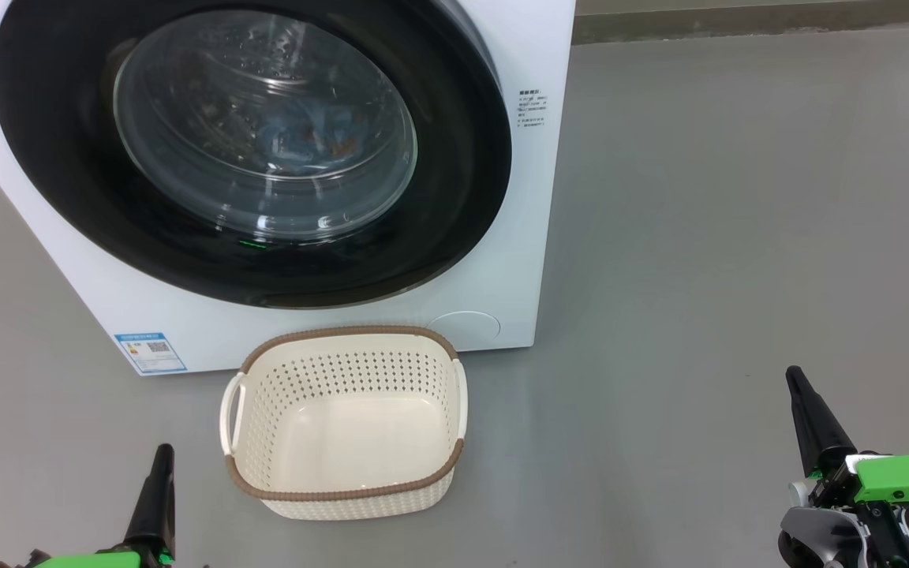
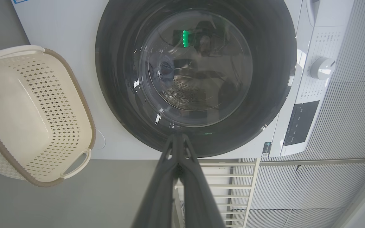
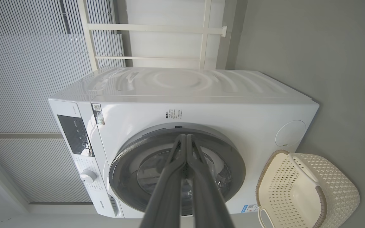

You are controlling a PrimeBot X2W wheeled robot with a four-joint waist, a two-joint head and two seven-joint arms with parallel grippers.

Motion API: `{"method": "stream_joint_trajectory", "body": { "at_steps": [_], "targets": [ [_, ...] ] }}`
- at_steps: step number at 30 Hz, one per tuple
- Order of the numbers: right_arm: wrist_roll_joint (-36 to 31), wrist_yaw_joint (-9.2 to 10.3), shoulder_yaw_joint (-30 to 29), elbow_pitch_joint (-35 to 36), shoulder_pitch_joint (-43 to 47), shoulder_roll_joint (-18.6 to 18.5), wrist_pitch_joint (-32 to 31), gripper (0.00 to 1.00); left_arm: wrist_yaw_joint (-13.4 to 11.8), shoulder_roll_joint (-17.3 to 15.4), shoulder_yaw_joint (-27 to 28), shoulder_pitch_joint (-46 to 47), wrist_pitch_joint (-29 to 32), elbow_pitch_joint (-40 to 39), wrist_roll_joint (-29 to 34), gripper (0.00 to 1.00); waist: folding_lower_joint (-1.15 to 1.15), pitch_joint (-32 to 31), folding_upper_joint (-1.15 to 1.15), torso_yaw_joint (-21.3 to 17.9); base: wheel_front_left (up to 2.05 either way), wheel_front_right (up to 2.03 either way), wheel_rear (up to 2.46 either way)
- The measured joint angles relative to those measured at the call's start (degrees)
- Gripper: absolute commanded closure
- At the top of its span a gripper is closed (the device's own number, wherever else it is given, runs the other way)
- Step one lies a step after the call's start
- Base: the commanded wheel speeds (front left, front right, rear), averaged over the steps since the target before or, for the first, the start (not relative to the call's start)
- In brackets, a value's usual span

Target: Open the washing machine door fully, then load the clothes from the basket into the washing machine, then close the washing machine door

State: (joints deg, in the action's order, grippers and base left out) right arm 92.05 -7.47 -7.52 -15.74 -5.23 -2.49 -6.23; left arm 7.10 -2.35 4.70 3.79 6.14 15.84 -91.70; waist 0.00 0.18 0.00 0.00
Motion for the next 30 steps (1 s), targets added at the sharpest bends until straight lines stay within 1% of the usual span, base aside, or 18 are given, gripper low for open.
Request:
{"method": "stream_joint_trajectory", "body": {
  "at_steps": [30],
  "targets": [
    [0.00, 0.00, -0.02, 0.00, 0.00, 0.01, 0.00, 1.00, 0.00, 0.00, 0.00, 0.00, 0.00, 0.00, 0.00, 1.00, 0.00, 0.00, 0.00, 0.00, 0.00, 0.00, 0.00]
  ]
}}
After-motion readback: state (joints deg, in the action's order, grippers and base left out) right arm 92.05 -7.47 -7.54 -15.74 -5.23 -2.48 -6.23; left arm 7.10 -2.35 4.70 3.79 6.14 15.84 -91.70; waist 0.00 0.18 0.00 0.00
